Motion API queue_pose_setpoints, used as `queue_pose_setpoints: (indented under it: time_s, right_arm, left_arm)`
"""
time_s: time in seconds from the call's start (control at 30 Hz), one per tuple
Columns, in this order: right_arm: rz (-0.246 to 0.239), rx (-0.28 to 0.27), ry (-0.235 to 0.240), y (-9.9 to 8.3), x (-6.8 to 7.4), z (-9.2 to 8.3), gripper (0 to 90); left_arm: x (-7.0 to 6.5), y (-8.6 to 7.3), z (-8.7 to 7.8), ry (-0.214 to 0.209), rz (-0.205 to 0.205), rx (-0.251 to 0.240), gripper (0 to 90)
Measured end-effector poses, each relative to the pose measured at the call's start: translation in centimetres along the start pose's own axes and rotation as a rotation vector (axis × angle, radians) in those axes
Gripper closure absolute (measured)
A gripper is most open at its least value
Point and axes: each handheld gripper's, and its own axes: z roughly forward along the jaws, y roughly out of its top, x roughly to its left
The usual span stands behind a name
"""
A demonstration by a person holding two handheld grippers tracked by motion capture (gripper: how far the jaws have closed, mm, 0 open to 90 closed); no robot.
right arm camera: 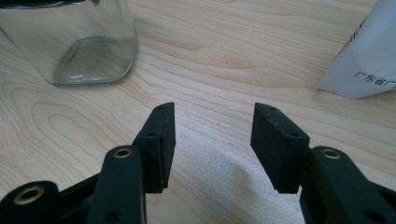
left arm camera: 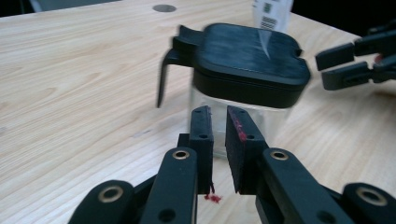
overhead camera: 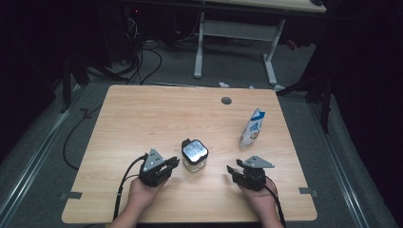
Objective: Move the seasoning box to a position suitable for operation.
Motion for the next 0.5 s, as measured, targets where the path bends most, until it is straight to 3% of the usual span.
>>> queue_pose_setpoints:
  time_s: [0.27, 0.5]
  right_arm:
    - [0.009, 0.003, 0.008, 0.03, -0.06, 0.03, 50.8]
    - [0.005, -0.003, 0.011, 0.05, -0.17, 0.02, 50.8]
  left_arm:
    - [1.07, -0.06, -0.30, 0.022, -0.042, -0.033, 76.4]
    - [0.95, 0.45, 0.30, 0.034, 0.003, -0.018, 71.2]
